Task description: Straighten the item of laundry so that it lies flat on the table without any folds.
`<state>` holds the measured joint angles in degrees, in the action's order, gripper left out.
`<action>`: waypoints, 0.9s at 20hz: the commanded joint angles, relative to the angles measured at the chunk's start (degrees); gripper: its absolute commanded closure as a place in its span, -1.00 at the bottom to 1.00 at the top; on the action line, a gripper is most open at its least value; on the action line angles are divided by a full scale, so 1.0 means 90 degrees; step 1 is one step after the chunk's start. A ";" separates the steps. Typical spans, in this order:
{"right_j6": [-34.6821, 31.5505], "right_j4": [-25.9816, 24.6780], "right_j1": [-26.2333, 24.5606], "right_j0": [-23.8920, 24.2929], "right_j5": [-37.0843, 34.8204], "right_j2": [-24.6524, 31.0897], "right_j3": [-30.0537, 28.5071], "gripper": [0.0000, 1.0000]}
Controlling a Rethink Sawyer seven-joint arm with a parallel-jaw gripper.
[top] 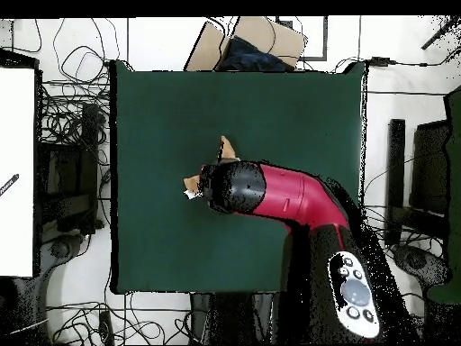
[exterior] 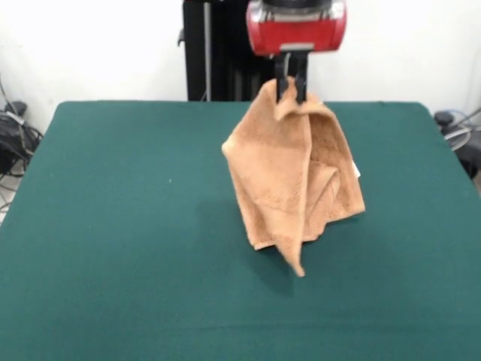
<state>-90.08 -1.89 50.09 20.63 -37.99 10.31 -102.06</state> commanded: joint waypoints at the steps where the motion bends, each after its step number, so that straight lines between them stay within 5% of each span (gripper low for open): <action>1: -0.0575 0.0434 0.0909 -0.0107 -0.1060 0.0259 -0.0441 1.00; 11: -0.0969 0.0557 0.1493 -0.0514 -0.1973 0.0131 0.0027 1.00; 18: -0.1779 0.0560 0.1606 -0.1199 -0.1422 -0.0157 -0.0276 1.00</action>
<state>-90.13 1.00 62.07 14.11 -50.41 9.91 -100.88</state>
